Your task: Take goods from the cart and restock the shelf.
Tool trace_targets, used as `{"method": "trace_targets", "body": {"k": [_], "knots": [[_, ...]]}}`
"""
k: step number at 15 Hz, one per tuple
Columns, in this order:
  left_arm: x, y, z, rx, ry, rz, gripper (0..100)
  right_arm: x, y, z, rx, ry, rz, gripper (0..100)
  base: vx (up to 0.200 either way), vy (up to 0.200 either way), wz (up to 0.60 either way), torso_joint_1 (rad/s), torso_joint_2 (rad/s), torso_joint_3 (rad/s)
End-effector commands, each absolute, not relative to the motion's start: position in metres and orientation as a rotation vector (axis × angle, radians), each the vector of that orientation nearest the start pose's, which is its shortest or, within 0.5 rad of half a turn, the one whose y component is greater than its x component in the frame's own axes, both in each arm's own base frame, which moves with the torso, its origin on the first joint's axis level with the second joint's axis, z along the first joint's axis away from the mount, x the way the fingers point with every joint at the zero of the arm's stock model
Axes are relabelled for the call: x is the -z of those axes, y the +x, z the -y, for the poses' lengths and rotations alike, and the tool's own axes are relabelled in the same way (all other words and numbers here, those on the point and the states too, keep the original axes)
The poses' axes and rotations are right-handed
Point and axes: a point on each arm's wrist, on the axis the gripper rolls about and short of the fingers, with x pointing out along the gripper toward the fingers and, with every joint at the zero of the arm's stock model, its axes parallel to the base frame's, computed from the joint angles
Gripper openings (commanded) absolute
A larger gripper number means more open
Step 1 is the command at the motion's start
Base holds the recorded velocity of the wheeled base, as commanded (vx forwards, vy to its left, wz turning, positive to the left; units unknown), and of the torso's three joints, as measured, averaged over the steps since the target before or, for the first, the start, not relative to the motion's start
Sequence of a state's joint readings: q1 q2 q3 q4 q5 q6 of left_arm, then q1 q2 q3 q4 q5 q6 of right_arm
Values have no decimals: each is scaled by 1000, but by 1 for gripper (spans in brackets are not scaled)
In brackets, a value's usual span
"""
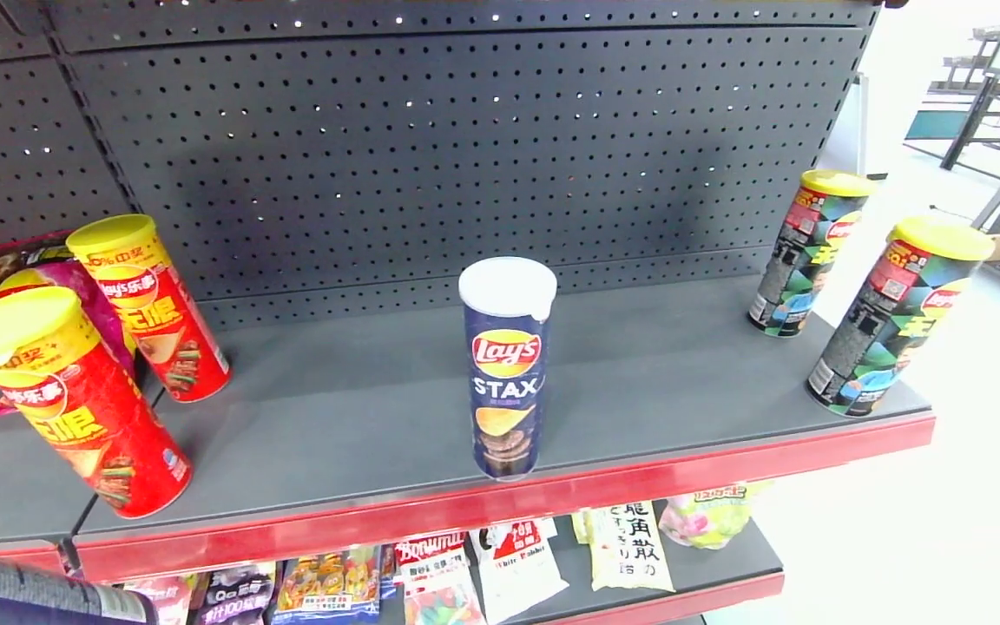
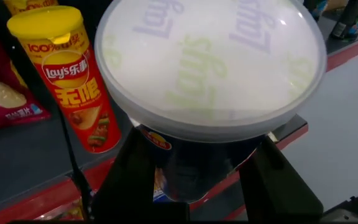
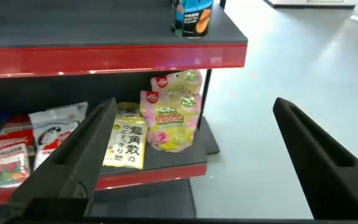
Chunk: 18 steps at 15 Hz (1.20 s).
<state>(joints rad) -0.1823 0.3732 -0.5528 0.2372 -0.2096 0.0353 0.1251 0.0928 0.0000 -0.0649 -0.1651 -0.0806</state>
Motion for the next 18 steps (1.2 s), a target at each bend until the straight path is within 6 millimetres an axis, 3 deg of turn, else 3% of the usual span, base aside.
{"method": "trace_targets", "body": {"k": [1,7,8,10,18], "knots": [[-220,4,6,434,31,-88,0,-84,-15,6,37,-66,-33,100,0,0,0,0,0,0],[-249,73,21,500,25,-132,0,-83,-15,3,-56,-21,-42,100,0,0,0,0,0,0],[-251,78,22,523,23,-133,0,-82,-15,2,-126,-22,-49,100,0,0,0,0,0,0],[-251,83,23,543,21,-137,0,-77,-15,2,-92,15,-116,100,0,0,0,0,0,0],[-257,106,29,597,12,-181,0,-77,-15,2,-86,-3,-109,100,0,0,0,0,0,0]]}}
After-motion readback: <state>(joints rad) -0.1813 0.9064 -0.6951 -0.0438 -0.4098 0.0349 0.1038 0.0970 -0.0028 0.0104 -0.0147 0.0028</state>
